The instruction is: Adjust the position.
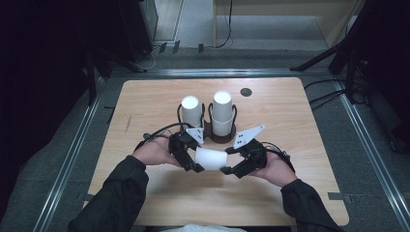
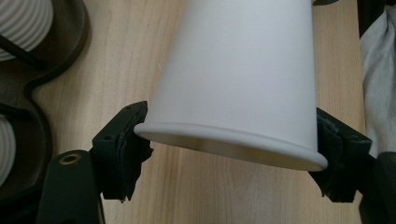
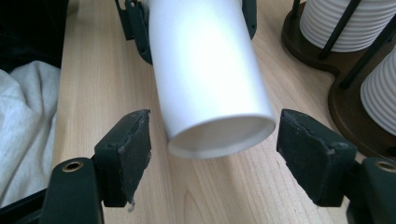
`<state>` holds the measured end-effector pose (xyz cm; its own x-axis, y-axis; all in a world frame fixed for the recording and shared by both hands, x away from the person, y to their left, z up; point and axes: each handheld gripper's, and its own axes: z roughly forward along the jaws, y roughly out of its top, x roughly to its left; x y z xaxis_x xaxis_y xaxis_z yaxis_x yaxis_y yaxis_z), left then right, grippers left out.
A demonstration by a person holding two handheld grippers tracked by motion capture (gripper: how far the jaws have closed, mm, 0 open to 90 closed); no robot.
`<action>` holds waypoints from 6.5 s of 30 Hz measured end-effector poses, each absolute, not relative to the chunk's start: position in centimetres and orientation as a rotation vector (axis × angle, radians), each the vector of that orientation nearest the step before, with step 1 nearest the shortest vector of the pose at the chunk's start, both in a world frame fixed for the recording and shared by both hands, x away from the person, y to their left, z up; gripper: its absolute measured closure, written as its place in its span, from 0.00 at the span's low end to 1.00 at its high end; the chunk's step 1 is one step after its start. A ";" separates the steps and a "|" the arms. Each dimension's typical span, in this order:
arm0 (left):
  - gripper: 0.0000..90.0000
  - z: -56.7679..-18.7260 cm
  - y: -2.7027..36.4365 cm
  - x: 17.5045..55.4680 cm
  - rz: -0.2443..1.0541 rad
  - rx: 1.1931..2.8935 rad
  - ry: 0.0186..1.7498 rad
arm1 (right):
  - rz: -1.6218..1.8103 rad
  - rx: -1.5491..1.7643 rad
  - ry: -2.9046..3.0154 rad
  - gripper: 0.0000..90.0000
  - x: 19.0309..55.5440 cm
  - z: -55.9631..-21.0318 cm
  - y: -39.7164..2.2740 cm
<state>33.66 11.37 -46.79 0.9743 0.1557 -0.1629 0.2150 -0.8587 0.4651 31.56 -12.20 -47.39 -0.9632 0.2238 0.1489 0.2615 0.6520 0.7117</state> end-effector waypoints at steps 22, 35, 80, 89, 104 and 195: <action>0.25 -47.9 9.6 33.2 -0.216 2.675 0.246 | -1.081 -0.308 -2.890 0.34 31.0 -49.2 -9.5; 0.11 -47.0 10.3 33.4 -0.191 2.580 0.248 | -1.147 -0.315 -2.871 0.35 31.2 -48.4 -10.1; 0.24 -44.6 14.0 32.5 -0.233 2.069 0.430 | -1.451 -0.355 -2.582 0.36 32.4 -45.3 -11.7; 0.26 -44.3 14.3 32.6 -0.202 2.117 0.414 | -1.413 -0.356 -2.620 0.30 32.3 -45.5 -11.4; 0.26 -43.5 14.6 32.9 -0.162 2.300 0.397 | -1.307 -0.331 -2.745 0.28 32.1 -46.7 -10.8; 0.26 -44.3 13.7 32.0 -0.134 2.072 0.450 | -1.419 -0.369 -2.592 0.30 32.2 -46.8 -10.1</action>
<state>32.02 13.71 -44.25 0.9256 0.2616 -0.2736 0.3685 -0.4577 0.8092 32.21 -10.13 -46.79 -0.9561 0.1368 0.2590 0.2919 0.5186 0.8036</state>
